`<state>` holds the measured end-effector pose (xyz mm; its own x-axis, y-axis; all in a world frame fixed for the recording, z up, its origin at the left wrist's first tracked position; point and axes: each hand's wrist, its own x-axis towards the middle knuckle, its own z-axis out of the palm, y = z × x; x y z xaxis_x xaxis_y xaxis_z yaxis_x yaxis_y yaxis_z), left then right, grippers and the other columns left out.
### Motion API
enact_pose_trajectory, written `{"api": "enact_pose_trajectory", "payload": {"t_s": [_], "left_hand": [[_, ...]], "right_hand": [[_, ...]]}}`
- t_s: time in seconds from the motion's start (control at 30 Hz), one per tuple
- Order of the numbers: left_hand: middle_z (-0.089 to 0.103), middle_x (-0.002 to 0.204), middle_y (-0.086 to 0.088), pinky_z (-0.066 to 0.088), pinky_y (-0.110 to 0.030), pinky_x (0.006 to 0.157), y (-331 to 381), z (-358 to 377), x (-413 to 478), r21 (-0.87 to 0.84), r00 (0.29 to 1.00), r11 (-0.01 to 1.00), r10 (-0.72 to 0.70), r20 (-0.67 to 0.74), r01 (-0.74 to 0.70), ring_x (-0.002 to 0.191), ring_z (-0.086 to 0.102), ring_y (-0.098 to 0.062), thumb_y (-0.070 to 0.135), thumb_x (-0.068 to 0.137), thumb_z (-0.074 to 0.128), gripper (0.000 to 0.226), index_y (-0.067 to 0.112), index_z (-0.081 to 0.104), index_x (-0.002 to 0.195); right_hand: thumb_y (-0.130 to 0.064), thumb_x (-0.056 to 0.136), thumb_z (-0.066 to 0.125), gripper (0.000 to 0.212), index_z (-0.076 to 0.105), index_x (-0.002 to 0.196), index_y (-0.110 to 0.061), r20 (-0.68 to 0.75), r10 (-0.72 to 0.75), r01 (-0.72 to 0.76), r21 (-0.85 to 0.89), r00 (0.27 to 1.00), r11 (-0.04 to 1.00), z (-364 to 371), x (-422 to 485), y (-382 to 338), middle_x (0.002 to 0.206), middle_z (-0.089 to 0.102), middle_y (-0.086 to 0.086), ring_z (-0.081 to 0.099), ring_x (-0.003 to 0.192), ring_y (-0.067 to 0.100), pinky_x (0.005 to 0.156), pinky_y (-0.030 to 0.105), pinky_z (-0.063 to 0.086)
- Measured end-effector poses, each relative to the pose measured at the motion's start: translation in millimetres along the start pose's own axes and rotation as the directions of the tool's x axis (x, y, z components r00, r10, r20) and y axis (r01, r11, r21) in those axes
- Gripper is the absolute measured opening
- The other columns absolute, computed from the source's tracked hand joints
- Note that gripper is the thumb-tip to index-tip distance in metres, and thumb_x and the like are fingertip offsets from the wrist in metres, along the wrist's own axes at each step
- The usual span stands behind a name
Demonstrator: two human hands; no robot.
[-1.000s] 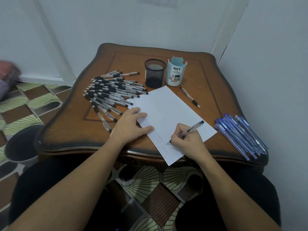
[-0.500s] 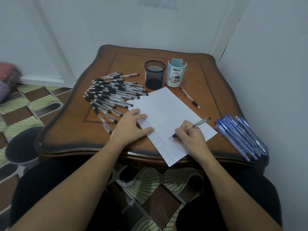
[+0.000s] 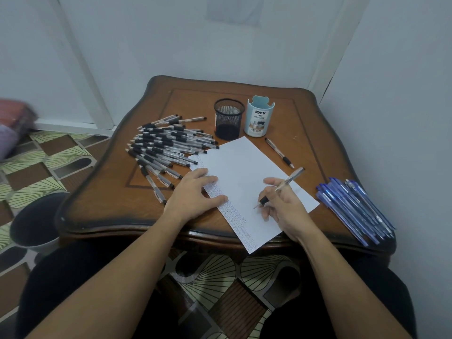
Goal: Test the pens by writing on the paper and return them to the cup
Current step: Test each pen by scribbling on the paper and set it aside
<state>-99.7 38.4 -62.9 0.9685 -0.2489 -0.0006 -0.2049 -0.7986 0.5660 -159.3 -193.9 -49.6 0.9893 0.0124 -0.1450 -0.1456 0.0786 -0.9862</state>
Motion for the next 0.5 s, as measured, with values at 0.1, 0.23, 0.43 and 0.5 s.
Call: {"api": "enact_pose_trajectory", "payload": {"t_s": [0.1,0.23,0.43,0.5], "left_hand": [[0.034,0.154,0.007,0.025,-0.041,0.114,-0.4,-0.1,0.2,-0.005,1.0,1.0,0.001,0.003,-0.001,0.143,0.024,-0.013,0.062,0.079,0.066,0.065,0.033,0.054,0.136],[0.033,0.154,0.008,0.024,-0.04,0.115,-0.8,0.2,0.4,0.001,1.0,1.0,-0.007,0.008,0.007,0.143,0.023,-0.012,0.062,0.079,0.066,0.065,0.034,0.053,0.136],[0.033,0.155,0.008,0.024,-0.04,0.115,-0.9,-0.1,0.6,-0.003,1.0,1.0,-0.005,0.011,0.005,0.143,0.022,-0.012,0.062,0.079,0.066,0.065,0.034,0.053,0.136],[0.032,0.155,0.009,0.023,-0.039,0.115,-0.6,-0.7,0.5,-0.004,1.0,1.0,-0.005,0.014,0.005,0.144,0.022,-0.012,0.062,0.079,0.066,0.065,0.034,0.053,0.136]], "right_hand": [[-0.028,0.098,0.049,0.029,0.06,0.113,-0.007,0.007,0.02,-0.02,0.001,1.0,1.0,-2.0,-0.5,-1.0,0.085,0.051,0.013,0.044,0.053,0.015,0.053,0.026,0.039],[-0.022,0.083,0.063,0.063,0.037,0.14,-0.017,0.034,0.004,-0.006,0.071,0.999,0.997,-2.6,-0.1,-1.9,0.075,0.062,0.016,0.05,0.053,0.016,0.048,0.022,0.04],[-0.018,0.082,0.067,0.08,0.022,0.146,-0.038,-0.012,-0.027,0.028,0.15,1.0,0.988,-0.1,-0.4,-4.1,0.087,0.069,0.017,0.064,0.064,0.024,0.046,0.026,0.046],[-0.011,0.093,0.057,0.066,0.027,0.146,-0.036,-0.019,-0.031,0.033,0.133,0.999,0.991,0.3,-0.6,-3.8,0.087,0.067,0.013,0.065,0.066,0.022,0.048,0.026,0.046]]}}
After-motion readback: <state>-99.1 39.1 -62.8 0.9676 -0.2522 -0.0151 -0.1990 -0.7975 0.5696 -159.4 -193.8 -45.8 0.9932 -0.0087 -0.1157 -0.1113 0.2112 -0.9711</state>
